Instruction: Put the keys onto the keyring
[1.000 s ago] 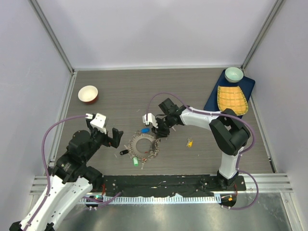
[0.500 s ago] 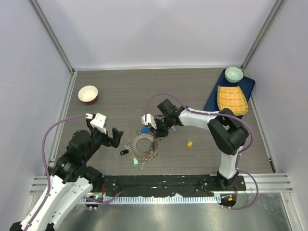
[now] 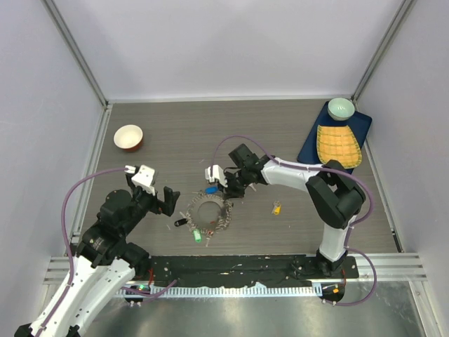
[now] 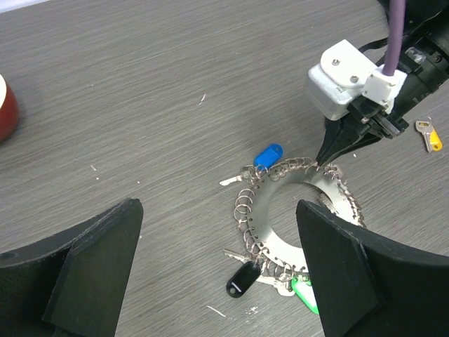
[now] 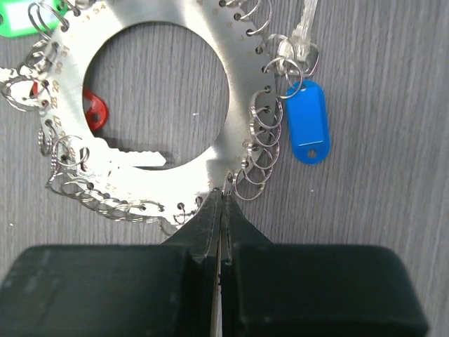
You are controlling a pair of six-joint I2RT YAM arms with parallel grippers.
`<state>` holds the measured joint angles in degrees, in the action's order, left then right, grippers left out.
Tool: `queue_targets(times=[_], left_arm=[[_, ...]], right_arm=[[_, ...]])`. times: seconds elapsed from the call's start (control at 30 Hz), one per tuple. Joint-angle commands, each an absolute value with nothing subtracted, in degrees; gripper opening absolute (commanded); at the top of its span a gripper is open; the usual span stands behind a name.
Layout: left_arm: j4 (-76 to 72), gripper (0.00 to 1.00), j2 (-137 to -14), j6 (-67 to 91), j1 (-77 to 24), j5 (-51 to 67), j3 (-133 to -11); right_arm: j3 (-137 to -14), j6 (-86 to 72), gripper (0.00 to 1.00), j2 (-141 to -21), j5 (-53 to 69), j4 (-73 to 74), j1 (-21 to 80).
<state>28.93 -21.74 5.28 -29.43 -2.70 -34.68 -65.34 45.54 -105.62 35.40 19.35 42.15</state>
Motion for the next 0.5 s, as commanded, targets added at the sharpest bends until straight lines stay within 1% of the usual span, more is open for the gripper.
queue_targets(times=[0.0,0.2,0.37,0.47], left_arm=[[25.93,0.96,-21.27,4.48,-28.92,-1.23,-34.81],[24.52,0.96,-18.02,3.96,-28.92,-0.18,-33.93],[22.42,0.96,-14.69,1.41,-28.92,5.88,-32.61],[21.01,0.96,-12.49,-1.83,-28.92,11.41,-31.82]], right_arm=[[-65.66,44.12,0.01,-98.27,33.67,17.76,44.47],[-63.37,42.19,0.01,-92.56,30.50,13.80,47.54],[-61.44,41.05,0.01,-88.16,28.65,10.56,50.09],[-59.42,39.47,0.01,-84.21,30.75,6.96,50.89]])
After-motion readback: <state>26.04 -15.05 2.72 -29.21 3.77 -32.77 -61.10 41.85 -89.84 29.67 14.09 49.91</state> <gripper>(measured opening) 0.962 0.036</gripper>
